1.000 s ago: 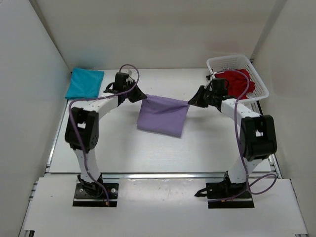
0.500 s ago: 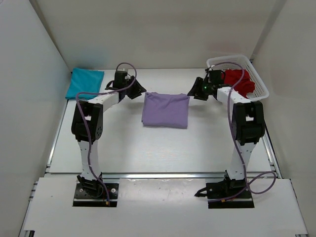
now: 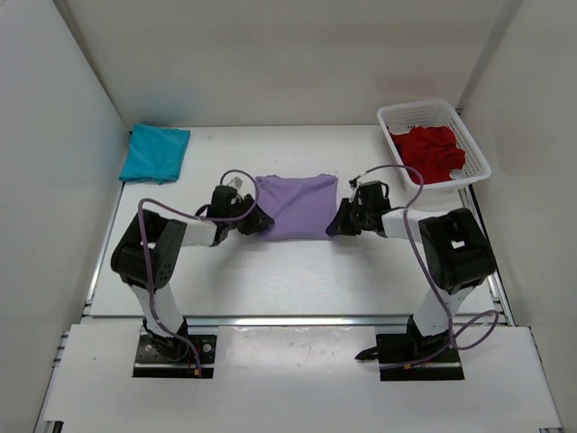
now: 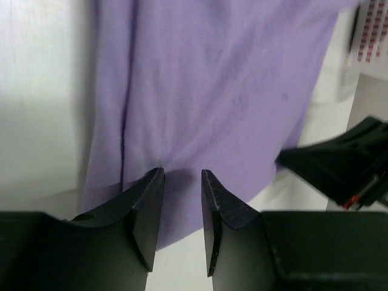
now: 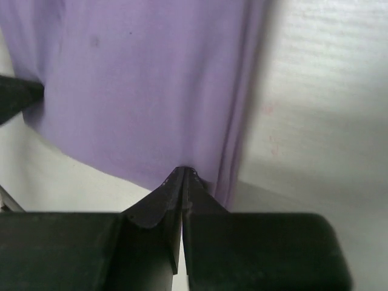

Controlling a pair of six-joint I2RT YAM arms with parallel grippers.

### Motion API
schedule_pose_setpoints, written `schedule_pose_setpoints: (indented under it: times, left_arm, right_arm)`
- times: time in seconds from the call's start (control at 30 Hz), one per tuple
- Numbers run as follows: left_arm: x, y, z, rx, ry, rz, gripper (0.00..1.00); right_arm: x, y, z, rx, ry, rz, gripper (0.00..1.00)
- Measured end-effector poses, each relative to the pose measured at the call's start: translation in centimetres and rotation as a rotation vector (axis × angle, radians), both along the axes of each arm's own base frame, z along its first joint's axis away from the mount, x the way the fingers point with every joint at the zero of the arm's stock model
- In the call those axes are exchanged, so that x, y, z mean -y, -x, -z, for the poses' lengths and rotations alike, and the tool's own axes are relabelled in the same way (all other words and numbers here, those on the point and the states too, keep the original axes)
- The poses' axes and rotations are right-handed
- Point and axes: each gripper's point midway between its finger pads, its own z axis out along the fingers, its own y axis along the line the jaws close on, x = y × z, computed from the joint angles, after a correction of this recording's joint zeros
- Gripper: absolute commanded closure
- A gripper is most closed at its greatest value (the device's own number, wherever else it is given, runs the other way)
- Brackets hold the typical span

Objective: Fold and stack the t-shirts
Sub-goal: Fold the long partially folded tshirt into a neat square

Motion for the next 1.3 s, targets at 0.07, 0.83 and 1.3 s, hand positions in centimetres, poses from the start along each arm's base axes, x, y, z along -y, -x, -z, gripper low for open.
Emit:
schedule_pose_setpoints:
  times: [0.07, 0.83, 1.3]
  left_arm:
    - [-0.4, 2.3, 0.1, -0.004, 0.012, 0.006, 0.56]
    - [-2.3, -4.7, -0.5, -0.023, 0.067, -0.097, 0.56]
    - [-5.8, -4.8, -3.7, 0.064, 0.192, -0.194, 0.69]
  right_arm:
    - [0.1, 0.7, -0.3, 0.025, -0.015, 0.006, 1.0]
    - [-3.9, -10.3, -3.7, 0.145, -0.117, -0.084, 1.0]
    - [-1.6, -11.7, -1.9, 0.051, -0.201, -0.024, 0.8]
